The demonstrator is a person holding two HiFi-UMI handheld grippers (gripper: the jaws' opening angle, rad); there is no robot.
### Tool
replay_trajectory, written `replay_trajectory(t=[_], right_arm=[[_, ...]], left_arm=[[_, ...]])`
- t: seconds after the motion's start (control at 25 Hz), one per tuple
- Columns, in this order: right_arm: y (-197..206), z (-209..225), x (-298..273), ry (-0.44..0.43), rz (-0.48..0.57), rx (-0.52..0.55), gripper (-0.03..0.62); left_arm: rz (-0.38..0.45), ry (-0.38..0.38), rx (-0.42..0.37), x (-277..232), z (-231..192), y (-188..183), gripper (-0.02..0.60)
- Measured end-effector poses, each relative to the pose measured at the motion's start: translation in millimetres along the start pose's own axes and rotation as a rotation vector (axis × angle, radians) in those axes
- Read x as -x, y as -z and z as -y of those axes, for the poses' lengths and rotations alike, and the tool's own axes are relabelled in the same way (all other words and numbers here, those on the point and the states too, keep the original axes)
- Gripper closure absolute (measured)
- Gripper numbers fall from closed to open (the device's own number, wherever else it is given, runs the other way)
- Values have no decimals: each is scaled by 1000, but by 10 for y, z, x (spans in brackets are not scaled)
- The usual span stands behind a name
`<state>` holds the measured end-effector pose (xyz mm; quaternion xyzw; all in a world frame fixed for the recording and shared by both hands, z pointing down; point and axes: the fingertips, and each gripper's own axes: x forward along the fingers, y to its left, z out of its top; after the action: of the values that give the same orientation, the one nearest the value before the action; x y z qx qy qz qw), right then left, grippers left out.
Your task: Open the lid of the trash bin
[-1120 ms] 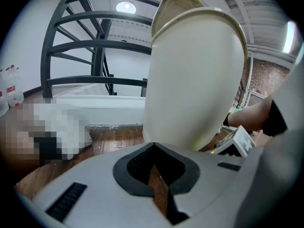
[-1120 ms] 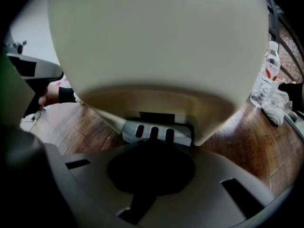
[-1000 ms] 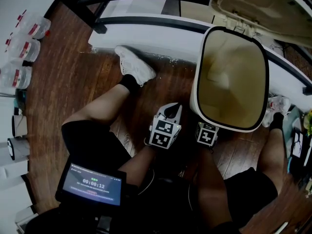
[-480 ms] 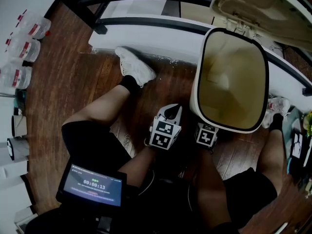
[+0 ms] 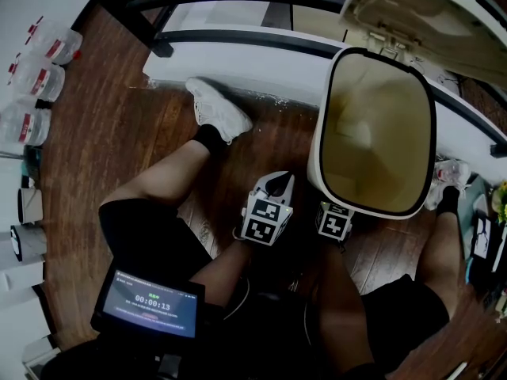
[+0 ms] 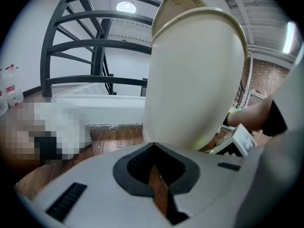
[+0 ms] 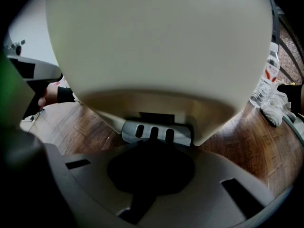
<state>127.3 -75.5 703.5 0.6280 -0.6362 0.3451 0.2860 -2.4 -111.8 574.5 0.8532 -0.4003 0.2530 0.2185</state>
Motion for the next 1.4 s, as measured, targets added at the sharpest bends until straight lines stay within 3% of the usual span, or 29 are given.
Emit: replay_trajectory(t=[1.4], right_arm=[[-8,-3,34,-1,-4,11,589]], left_arm=[[-23,3,0,-31,10,95,583]])
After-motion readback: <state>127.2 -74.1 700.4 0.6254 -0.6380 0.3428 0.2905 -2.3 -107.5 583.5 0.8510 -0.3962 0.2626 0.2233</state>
